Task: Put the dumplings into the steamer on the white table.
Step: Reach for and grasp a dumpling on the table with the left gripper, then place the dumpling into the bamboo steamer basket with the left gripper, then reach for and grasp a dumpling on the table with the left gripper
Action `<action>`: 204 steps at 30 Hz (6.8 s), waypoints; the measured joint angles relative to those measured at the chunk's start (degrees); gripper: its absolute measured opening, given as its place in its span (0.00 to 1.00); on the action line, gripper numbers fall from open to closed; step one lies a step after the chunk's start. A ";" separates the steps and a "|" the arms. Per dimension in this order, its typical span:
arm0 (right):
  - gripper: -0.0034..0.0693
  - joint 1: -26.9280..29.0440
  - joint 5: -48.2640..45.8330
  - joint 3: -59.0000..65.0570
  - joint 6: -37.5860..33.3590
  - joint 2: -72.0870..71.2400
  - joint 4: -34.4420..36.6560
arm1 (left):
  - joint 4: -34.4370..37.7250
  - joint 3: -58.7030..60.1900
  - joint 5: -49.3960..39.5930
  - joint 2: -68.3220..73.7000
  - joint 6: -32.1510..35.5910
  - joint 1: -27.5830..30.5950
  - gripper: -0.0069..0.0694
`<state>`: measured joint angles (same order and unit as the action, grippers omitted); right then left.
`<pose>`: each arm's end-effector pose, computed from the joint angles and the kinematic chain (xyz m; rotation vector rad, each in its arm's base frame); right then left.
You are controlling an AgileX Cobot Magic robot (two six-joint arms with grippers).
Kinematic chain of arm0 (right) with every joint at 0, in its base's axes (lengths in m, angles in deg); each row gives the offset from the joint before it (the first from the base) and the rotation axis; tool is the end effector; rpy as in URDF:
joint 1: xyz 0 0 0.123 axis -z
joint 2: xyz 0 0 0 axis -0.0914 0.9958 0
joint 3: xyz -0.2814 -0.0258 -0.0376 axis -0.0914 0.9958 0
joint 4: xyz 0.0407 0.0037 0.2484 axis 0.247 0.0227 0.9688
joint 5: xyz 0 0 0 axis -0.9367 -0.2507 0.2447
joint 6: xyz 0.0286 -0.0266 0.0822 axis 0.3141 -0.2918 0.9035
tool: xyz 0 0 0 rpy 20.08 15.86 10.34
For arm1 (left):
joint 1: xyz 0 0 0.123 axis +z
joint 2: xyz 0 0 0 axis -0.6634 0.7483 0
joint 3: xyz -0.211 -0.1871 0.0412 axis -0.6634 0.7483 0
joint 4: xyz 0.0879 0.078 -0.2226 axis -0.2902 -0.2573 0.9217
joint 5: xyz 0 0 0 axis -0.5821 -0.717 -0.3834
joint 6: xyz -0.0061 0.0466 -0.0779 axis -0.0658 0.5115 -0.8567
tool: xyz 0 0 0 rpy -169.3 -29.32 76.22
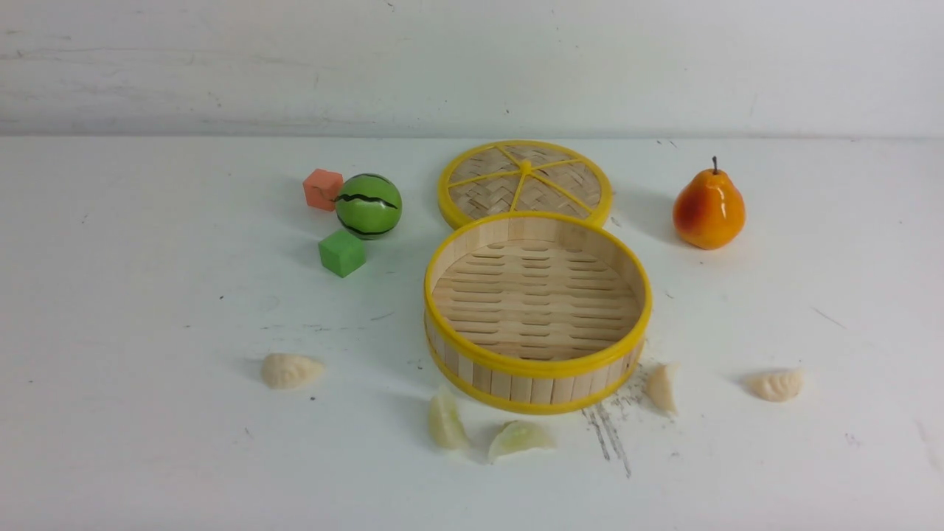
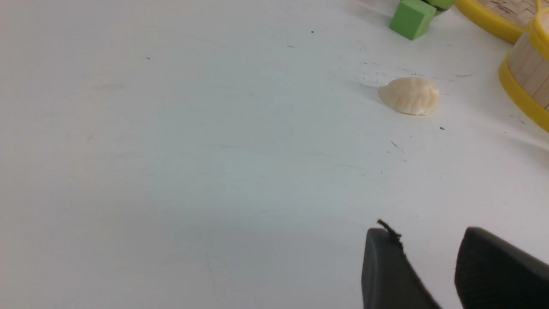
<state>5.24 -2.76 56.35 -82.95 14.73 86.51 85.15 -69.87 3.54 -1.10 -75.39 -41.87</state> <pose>0.0523 0.0035 0.1738 0.1004 1.8663 0.1298 0.0524 -0.0025 0.1688 -0.1854 1.8827 -0.1772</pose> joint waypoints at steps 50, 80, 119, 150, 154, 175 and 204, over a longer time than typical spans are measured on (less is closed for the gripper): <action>0.38 0.00 7.98 -35.70 -44.06 21.27 55.12 | 24.63 -37.38 -15.53 22.01 13.92 -0.03 0.40; 0.38 -24.45 -46.13 -55.98 -18.58 67.15 13.29 | 0.25 -77.94 -41.07 91.37 -2.41 -16.01 0.44; 0.37 -28.62 -42.70 -56.00 -20.66 67.15 14.36 | -8.75 -81.72 -24.79 112.25 -27.11 -14.81 0.45; 0.37 -28.62 -49.58 -56.00 -15.07 49.27 18.10 | -4.24 -129.71 -27.12 137.37 -12.58 -35.98 0.43; 0.37 -28.62 -50.05 -56.00 -15.02 45.54 18.09 | -4.91 -129.93 -25.50 139.36 -14.50 -35.98 0.43; 0.37 -28.62 -49.74 -56.00 -15.02 44.00 18.04 | -7.00 -125.80 -48.81 115.55 -6.26 -36.04 0.78; 0.37 -28.62 -47.25 -56.00 -15.02 44.00 18.04 | -7.94 -65.80 -6.29 101.57 -29.85 -35.41 0.60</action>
<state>-23.38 -50.01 0.35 -97.98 58.74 104.55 77.21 -135.68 -2.75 100.47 -105.24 -77.28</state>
